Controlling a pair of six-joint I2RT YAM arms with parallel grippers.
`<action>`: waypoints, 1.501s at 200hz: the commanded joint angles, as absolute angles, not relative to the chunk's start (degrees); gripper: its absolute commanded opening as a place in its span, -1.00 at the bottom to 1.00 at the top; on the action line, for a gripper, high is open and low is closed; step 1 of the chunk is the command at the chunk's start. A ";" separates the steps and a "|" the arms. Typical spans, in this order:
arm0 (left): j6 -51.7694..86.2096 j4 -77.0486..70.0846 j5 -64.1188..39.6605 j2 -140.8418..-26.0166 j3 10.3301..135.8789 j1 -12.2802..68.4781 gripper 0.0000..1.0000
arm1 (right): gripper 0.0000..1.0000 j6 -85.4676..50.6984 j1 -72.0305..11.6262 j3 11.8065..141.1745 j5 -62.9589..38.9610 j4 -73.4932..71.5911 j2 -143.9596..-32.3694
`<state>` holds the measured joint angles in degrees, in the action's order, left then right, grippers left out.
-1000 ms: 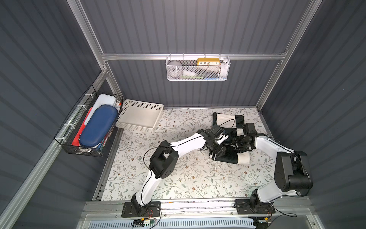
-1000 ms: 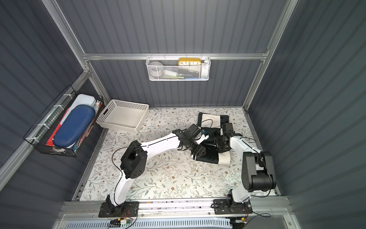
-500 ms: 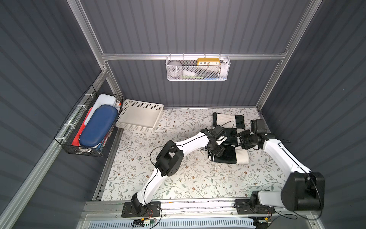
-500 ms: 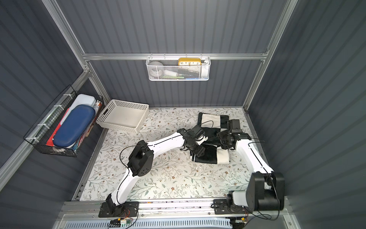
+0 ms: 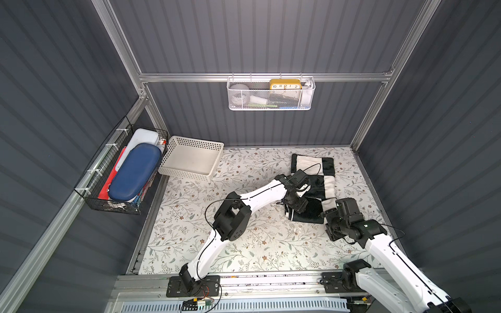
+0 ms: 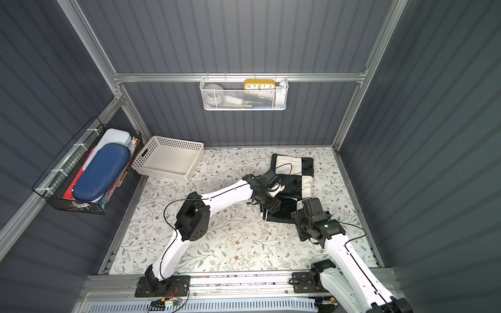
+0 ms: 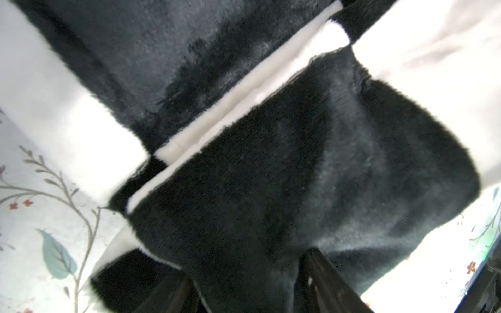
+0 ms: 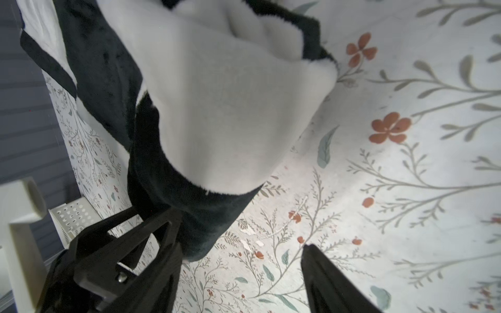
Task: Roll up the pillowcase
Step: Roll the pillowcase at the center of the board.
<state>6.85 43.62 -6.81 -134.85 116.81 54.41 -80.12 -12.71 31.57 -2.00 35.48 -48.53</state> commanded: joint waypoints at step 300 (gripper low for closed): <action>7.12 44.34 -4.41 -126.09 110.48 49.77 0.54 | -0.90 -86.04 -20.34 28.47 0.52 37.14 -59.87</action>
<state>7.25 43.03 -7.16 -129.82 112.09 51.33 -88.25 -20.25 26.89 9.74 20.12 -62.15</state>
